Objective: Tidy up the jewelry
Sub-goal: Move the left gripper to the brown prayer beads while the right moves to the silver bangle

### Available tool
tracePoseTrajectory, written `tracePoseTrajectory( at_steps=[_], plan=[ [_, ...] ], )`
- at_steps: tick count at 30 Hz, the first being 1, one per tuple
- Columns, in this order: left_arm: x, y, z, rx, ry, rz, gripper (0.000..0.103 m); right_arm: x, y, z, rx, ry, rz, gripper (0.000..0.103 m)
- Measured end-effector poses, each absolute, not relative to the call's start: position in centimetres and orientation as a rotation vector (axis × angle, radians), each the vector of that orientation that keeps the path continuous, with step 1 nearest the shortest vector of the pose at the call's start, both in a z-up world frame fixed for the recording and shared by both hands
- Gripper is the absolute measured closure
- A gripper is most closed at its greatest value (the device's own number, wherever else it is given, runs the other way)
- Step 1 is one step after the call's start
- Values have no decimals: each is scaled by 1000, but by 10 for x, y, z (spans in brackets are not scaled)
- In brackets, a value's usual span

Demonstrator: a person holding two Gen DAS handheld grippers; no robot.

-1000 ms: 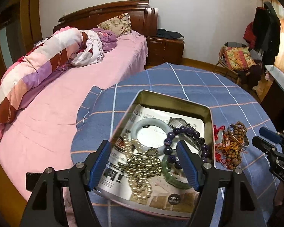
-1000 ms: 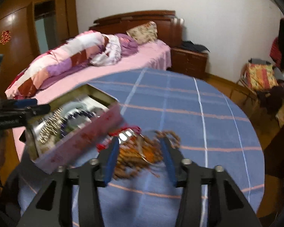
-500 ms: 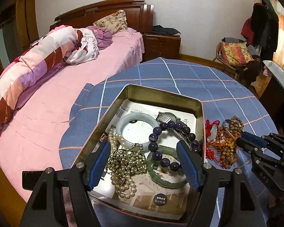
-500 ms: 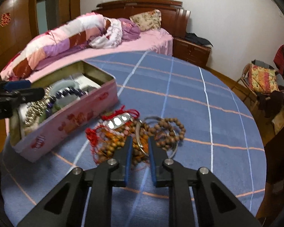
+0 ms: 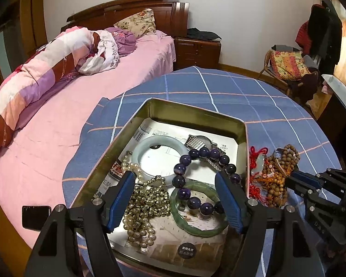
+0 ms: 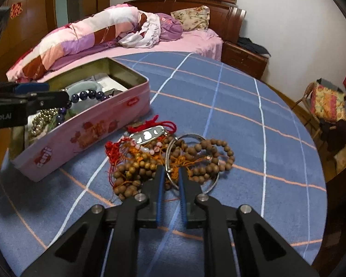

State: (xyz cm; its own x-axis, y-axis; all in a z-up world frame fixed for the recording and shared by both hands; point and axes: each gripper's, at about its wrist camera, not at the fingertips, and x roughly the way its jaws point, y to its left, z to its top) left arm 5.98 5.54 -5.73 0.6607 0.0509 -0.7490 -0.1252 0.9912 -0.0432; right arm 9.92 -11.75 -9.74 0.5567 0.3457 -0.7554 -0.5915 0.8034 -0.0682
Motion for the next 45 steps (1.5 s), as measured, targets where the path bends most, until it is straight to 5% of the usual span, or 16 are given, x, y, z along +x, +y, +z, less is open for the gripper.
tracePoseTrajectory(
  at_steps=[17, 22, 24, 28, 32, 36, 45],
  plan=[
    [52, 23, -42, -40, 794, 23, 31, 98, -164, -88, -226, 755, 387, 99],
    [58, 13, -49, -27, 811, 13, 31, 99, -171, -84, -160, 753, 432, 88],
    [60, 12, -50, -26, 813, 22, 31, 97, -164, -83, -178, 752, 458, 70],
    [67, 14, -52, -39, 815, 40, 31, 91, -145, -92, -257, 792, 522, 70],
    [67, 12, -53, -43, 817, 40, 31, 88, -127, -104, -376, 817, 520, 73],
    [64, 9, -52, -37, 810, 37, 31, 95, -133, -107, -371, 828, 452, 94],
    [59, -9, -49, 4, 792, -6, 31, 98, -173, -89, -177, 779, 399, 97]
  ],
)
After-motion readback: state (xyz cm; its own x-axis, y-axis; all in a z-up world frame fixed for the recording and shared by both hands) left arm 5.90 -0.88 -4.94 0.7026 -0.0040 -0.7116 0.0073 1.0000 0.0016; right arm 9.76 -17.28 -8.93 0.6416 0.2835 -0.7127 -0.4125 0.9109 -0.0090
